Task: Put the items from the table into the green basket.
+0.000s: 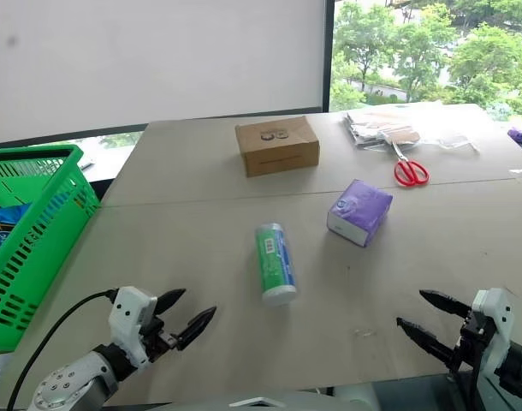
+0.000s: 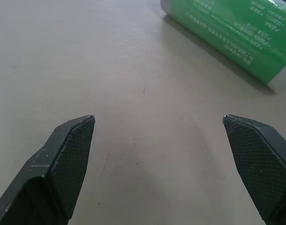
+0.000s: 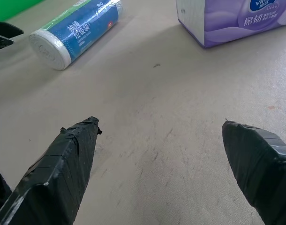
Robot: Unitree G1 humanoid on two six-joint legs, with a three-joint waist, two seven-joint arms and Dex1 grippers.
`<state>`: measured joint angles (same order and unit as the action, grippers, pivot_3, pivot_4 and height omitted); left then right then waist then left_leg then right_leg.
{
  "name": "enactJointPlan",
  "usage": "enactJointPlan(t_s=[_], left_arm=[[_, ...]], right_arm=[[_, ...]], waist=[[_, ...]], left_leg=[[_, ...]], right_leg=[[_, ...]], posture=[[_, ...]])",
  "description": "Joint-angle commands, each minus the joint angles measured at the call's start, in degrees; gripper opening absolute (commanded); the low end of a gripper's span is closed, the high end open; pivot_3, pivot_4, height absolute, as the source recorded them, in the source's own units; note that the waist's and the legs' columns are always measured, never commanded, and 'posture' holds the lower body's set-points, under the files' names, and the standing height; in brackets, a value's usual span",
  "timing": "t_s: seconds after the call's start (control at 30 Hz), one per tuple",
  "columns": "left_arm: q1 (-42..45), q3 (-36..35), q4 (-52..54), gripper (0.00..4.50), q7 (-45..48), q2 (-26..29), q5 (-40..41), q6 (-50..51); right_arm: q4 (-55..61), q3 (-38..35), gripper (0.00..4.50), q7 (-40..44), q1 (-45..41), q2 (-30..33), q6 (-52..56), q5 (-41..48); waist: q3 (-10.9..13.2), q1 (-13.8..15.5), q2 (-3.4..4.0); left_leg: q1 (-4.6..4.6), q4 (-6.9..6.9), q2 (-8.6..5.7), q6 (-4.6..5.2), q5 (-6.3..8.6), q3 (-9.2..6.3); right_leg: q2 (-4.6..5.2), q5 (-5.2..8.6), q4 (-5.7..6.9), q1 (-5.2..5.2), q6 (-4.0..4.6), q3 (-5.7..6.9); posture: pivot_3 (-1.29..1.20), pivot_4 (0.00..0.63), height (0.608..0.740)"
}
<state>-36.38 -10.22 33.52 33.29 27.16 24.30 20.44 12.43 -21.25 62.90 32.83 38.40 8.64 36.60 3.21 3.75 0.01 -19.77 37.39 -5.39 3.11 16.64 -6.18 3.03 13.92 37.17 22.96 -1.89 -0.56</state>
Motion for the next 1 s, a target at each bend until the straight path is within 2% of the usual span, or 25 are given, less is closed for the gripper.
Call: enactJointPlan(t_s=[0.03,0.33,0.53,1.0], left_arm=[[-0.7,0.6,1.3,4.50,1.5,0.2,0.1,-1.9],[-2.1,0.0,-2.7,4.50,4.9,-0.6,-0.2,-7.2],[-0.9,-1.2,-6.6,4.50,10.5,0.8,0.5,-13.8],[0.0,1.2,-5.8,4.50,10.1,0.6,-2.1,-13.3]], right_arm=[[1.1,-1.9,4.48,0.7,-0.1,0.4,0.0,0.5],[2.0,-1.4,4.48,1.4,0.2,0.4,-0.1,0.2],[0.9,-1.2,4.48,0.6,-2.3,0.3,-0.1,-0.4],[1.3,0.5,4.48,0.9,-2.4,-1.5,-1.1,-2.8]], waist=[[0.0,0.0,0.00],[0.0,0.0,0.01],[0.0,0.1,0.04],[0.0,0.2,0.03]], left_leg=[[0.00,0.00,0.00,0.00,0.00,0.00],[-0.01,-0.01,0.01,0.02,0.02,0.00],[0.00,-0.02,0.02,0.02,0.02,0.01],[0.01,-0.01,0.02,0.07,0.05,0.02]], right_leg=[[0.00,0.00,0.00,0.00,0.00,0.00],[0.00,0.00,-0.02,-0.01,0.00,-0.01],[0.00,0.00,-0.02,-0.01,0.01,-0.01],[0.00,-0.01,-0.11,-0.06,-0.02,0.01]], posture=[[0.02,0.029,0.740],[0.04,0.027,0.740],[0.05,0.018,0.740],[0.05,0.019,0.740]])
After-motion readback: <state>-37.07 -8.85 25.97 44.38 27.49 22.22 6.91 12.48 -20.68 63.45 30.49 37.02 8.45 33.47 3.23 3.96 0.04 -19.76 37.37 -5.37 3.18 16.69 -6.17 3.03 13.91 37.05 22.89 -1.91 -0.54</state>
